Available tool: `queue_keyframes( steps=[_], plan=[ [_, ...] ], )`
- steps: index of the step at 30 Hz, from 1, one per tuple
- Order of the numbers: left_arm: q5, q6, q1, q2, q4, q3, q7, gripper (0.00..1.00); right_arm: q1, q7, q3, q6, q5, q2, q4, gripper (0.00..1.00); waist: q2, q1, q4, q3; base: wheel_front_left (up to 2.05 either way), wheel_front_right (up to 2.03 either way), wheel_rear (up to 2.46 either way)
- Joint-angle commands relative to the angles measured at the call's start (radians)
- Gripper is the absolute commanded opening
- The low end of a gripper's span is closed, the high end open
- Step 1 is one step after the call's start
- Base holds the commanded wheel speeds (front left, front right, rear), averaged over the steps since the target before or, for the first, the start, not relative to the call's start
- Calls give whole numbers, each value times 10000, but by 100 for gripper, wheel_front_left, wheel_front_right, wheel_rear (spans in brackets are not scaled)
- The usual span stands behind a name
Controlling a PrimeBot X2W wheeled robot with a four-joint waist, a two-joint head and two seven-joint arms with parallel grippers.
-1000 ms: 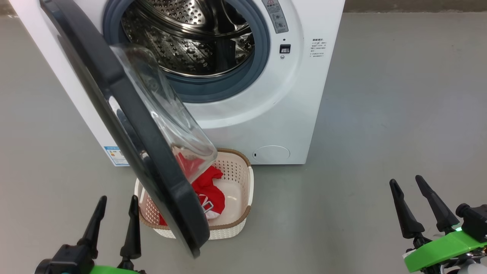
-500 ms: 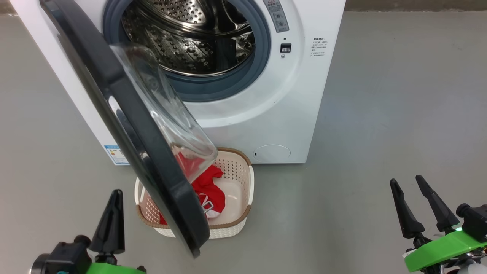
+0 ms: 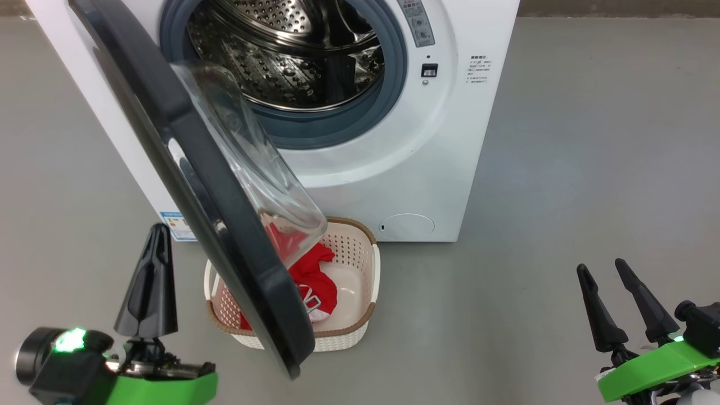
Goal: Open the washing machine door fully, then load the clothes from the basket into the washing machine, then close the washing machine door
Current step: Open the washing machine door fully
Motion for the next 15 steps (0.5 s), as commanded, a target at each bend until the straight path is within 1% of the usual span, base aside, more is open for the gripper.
queue_keyframes(
  steps=[1,8,12,15],
  plan=[
    [104,77,-411,154,-423,254,-51,0,-91,-122,187,16,-27,-147,-222,100,0,0,10,-17,0,0,0],
    [419,-10,-325,154,-1975,-631,-51,0,-49,-122,244,16,-5,-166,-211,100,0,0,34,-105,0,0,0],
    [434,-71,-249,154,-2318,-1329,-51,0,-51,-122,296,16,22,-172,-210,100,0,0,31,-119,0,0,0],
    [290,-117,-168,154,-2180,-1971,-51,0,-69,-122,328,16,44,-163,-205,100,0,0,14,-111,0,0,0]
  ],
)
